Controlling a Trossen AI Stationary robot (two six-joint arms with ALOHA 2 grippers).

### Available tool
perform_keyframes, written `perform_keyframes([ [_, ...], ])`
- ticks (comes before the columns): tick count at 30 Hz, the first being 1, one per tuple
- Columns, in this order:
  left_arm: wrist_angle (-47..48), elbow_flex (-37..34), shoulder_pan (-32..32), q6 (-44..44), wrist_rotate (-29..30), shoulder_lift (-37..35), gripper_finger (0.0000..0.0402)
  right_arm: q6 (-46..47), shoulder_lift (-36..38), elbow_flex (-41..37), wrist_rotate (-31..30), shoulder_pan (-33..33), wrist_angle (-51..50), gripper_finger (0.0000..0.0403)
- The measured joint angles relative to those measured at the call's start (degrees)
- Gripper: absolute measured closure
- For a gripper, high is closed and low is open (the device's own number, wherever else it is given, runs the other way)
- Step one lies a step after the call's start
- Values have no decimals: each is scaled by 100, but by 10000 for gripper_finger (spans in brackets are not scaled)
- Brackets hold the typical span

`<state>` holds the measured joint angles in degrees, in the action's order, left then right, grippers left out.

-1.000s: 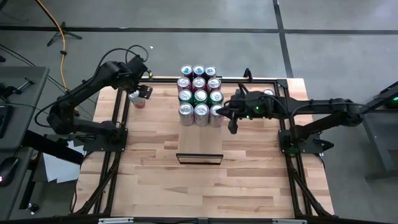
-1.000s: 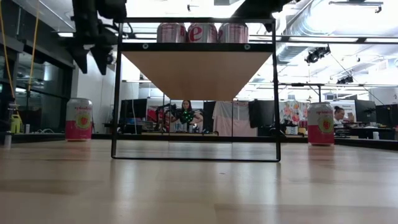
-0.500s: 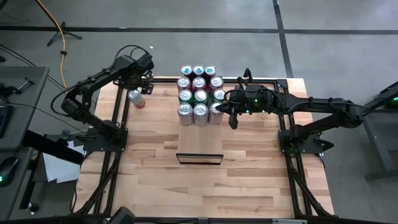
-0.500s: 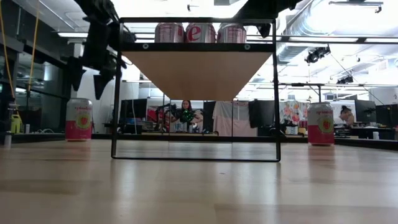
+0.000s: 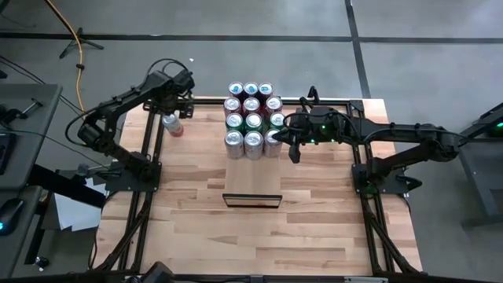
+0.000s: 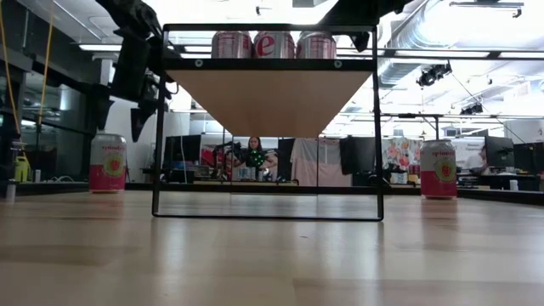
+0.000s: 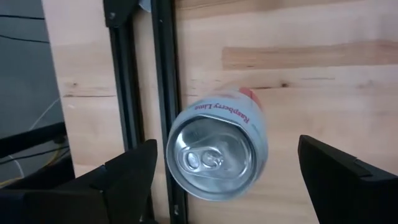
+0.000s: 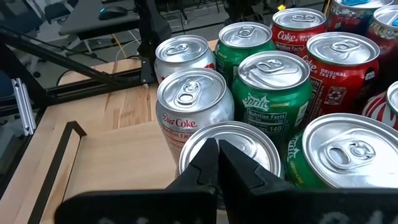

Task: Place canned beverage on shelf
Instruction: Put the red silver soda can on the shelf, then put the left pink white soda can on the shelf

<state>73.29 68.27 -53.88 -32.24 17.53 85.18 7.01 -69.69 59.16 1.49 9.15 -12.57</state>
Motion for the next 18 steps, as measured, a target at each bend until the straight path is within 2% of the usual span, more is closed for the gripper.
perform_keyframes([
  [10,-367,-557,210,-584,526,-14,80,48,-4,-4,35,0,104,403],
  [18,-513,-572,261,-864,386,-16,80,66,-4,-4,48,-7,170,403],
])
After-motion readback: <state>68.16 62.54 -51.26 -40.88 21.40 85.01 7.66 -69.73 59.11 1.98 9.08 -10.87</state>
